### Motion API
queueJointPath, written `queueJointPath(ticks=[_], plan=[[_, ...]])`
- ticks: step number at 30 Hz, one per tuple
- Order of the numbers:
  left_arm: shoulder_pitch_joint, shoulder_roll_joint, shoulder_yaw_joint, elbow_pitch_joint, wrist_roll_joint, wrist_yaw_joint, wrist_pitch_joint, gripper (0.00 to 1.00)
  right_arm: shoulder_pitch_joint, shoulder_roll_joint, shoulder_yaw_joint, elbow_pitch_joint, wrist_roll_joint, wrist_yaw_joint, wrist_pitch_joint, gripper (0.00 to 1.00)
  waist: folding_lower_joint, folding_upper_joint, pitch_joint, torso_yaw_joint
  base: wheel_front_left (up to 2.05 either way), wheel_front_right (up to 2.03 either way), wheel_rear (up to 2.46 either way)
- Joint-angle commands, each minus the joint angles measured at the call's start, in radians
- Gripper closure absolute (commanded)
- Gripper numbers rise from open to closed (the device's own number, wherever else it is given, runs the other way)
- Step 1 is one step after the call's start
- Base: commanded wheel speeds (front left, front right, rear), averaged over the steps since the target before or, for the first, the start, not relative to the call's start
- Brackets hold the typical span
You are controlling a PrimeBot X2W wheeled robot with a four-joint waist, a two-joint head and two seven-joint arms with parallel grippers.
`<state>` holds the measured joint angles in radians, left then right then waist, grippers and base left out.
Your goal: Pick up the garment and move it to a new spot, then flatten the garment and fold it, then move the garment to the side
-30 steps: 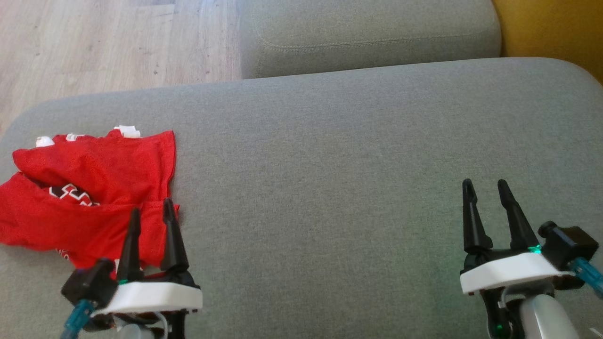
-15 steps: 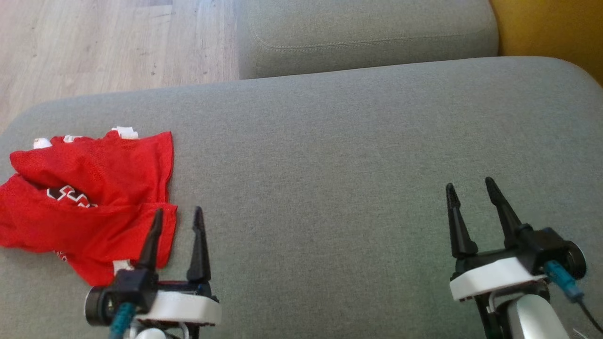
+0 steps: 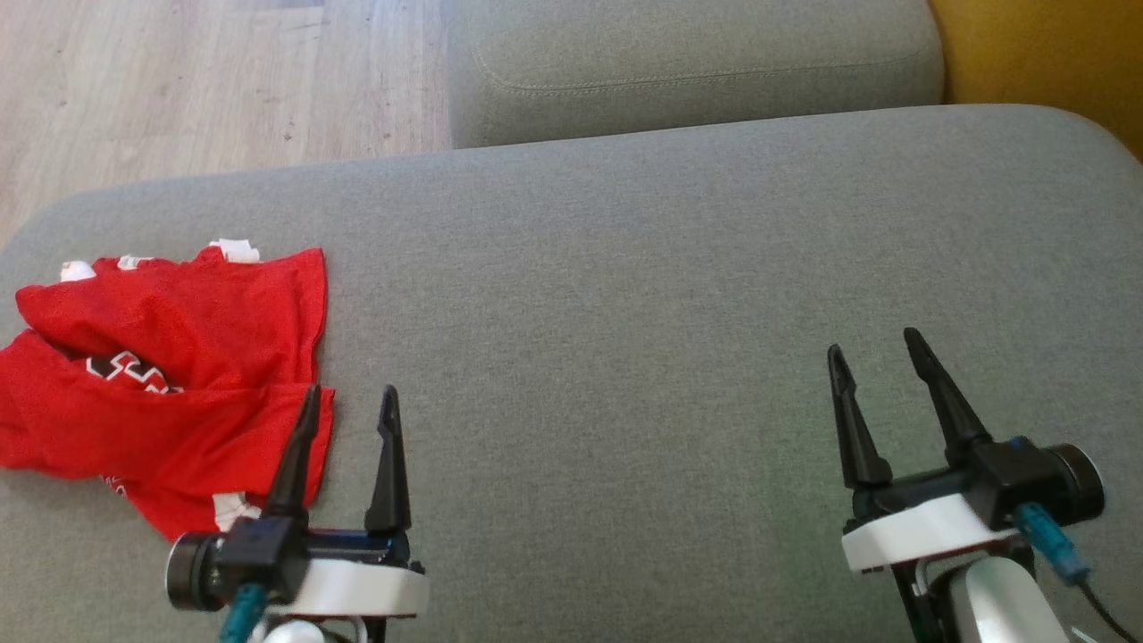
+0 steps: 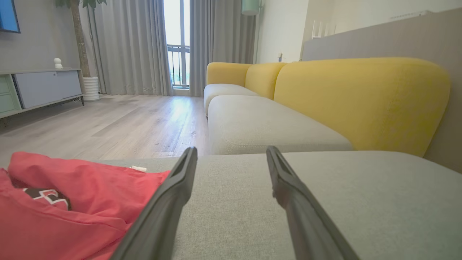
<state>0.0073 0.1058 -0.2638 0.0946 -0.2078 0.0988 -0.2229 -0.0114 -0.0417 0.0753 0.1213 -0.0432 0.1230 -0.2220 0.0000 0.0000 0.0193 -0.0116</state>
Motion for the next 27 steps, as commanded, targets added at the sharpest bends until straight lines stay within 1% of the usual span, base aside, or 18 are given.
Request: queueJointPath(ticks=[1,5,9,10,11,12,14,18,27], plan=[[-0.031,-0.006,0.038,-0.040,0.000,-0.012,-0.015,0.00,-0.038,-0.008,0.025,-0.036,0.007,0.007,-0.016,0.00,0.0000,0.0000,0.000,0.001,0.00,0.00,0.00],[-0.012,-0.031,0.085,-0.055,-0.026,-0.064,-0.027,0.00,-0.027,-0.008,0.032,-0.020,0.093,0.007,-0.028,0.00,0.0000,0.0000,0.000,0.002,0.00,0.00,0.00],[0.004,-0.047,0.108,-0.052,-0.021,-0.121,-0.039,0.00,-0.019,-0.008,0.058,0.009,0.154,0.008,-0.040,0.00,0.0000,0.0000,0.001,0.002,0.00,0.00,0.00],[0.009,-0.049,0.113,-0.042,-0.030,-0.133,-0.039,0.00,-0.017,-0.008,0.062,0.018,0.186,0.008,-0.040,0.00,0.0000,0.0000,0.000,0.002,0.00,0.00,0.00],[0.017,-0.052,0.119,-0.010,-0.040,-0.149,-0.039,0.00,-0.016,-0.008,0.070,0.036,0.250,0.008,-0.040,0.00,0.0000,0.0000,0.001,0.000,0.00,0.00,0.00],[0.021,-0.053,0.116,0.015,-0.043,-0.156,-0.039,0.00,-0.017,-0.008,0.072,0.043,0.276,0.008,-0.040,0.00,0.0000,0.0000,0.001,-0.001,0.00,0.00,0.00],[0.017,-0.054,0.114,0.048,-0.043,-0.164,-0.039,0.00,-0.019,-0.008,0.076,0.059,0.316,0.008,-0.040,0.00,0.0000,0.0000,0.002,-0.002,0.00,0.00,0.00],[0.003,-0.055,0.125,0.060,-0.064,-0.169,-0.039,0.00,-0.025,-0.008,0.085,0.078,0.358,0.008,-0.040,0.00,0.0000,0.0000,0.004,-0.002,0.00,0.00,0.00],[-0.004,-0.055,0.122,0.052,-0.082,-0.164,-0.039,0.00,-0.032,-0.008,0.080,0.089,0.377,0.008,-0.040,0.00,0.0000,0.0000,0.002,0.003,0.00,0.00,0.00]])
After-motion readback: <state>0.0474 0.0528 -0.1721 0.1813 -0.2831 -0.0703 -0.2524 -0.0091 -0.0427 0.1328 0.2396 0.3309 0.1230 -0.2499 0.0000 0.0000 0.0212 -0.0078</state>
